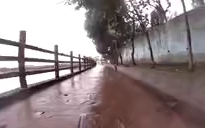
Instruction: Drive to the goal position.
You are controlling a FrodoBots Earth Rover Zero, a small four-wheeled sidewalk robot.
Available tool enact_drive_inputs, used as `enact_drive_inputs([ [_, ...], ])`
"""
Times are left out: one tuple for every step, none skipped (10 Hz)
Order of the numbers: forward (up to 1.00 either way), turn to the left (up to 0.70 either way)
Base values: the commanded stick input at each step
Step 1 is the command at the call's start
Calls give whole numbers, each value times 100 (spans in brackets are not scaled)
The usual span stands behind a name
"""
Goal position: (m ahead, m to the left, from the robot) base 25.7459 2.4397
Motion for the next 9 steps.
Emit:
enact_drive_inputs([
  [100, -1],
  [100, -1],
  [100, -1],
  [100, -1],
  [100, -1],
  [100, -1],
  [100, -1],
  [100, -1],
  [100, -1],
])
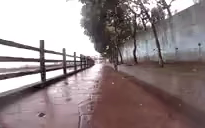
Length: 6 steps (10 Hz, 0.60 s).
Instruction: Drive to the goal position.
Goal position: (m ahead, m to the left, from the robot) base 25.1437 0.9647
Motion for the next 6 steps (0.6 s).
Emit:
enact_drive_inputs([
  [100, -1],
  [100, -1],
  [100, -1],
  [100, -1],
  [100, -1],
  [100, -1],
])
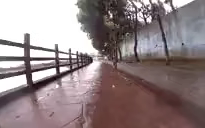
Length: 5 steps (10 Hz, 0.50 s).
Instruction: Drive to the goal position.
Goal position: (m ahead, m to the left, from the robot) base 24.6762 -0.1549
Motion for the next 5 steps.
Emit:
enact_drive_inputs([
  [100, -1],
  [100, -1],
  [100, -1],
  [100, -1],
  [100, -1],
])
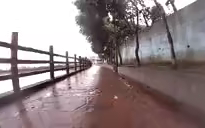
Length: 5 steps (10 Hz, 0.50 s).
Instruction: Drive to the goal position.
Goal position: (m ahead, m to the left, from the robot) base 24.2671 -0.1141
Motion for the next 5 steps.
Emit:
enact_drive_inputs([
  [100, -1],
  [100, -1],
  [100, -1],
  [100, -1],
  [100, -1],
])
